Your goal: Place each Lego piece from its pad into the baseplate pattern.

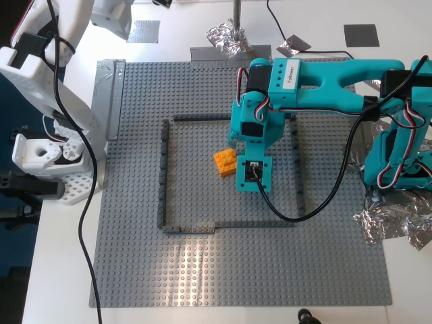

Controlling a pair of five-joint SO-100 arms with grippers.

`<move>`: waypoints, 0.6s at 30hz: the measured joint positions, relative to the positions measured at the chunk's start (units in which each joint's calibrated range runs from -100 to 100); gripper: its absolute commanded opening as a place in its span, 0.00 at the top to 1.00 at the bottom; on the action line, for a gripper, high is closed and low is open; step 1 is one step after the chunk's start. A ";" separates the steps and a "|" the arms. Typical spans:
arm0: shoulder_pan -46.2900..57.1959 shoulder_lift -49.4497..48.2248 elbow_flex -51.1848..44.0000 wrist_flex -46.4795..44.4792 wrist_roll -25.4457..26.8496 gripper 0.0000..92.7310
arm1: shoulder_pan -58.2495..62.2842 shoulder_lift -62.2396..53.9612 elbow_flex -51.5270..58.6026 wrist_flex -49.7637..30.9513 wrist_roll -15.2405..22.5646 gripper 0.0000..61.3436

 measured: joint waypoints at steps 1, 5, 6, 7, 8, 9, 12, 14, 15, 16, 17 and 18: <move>0.89 -0.59 -0.10 0.00 0.05 0.78 | 0.00 0.00 0.00 0.00 0.00 1.00; 4.22 -3.72 -0.10 0.00 0.05 0.78 | 0.00 0.00 0.00 0.00 0.00 1.00; 4.66 -3.97 -0.10 0.00 0.05 0.78 | 0.00 0.00 0.00 0.00 0.00 1.00; 5.48 -4.14 -0.10 1.39 0.05 0.78 | 0.00 0.00 0.00 0.00 0.00 1.00; 5.92 -4.23 -0.10 1.57 0.05 0.78 | 0.00 0.00 0.00 0.00 0.00 1.00; 6.73 -4.48 -0.10 1.48 0.05 0.78 | 0.00 0.00 0.00 0.00 0.00 1.00; 10.73 -4.90 -0.20 2.43 0.05 0.78 | 0.00 0.00 0.00 0.00 0.00 1.00; 13.84 -4.90 -0.20 2.87 0.05 0.78 | 0.00 0.00 0.00 0.00 0.00 1.00; 15.24 -4.99 -0.20 2.70 0.05 0.78 | 0.00 0.00 0.00 0.00 0.00 1.00; 16.43 -4.99 -0.20 2.87 0.05 0.78 | 0.00 0.00 0.00 0.08 0.00 1.00; 18.72 -5.41 -0.20 2.78 0.05 0.81 | 0.18 0.00 0.00 0.56 0.10 1.00; 20.87 -6.00 -0.20 2.70 0.05 0.83 | 0.73 0.00 0.00 0.97 0.39 1.00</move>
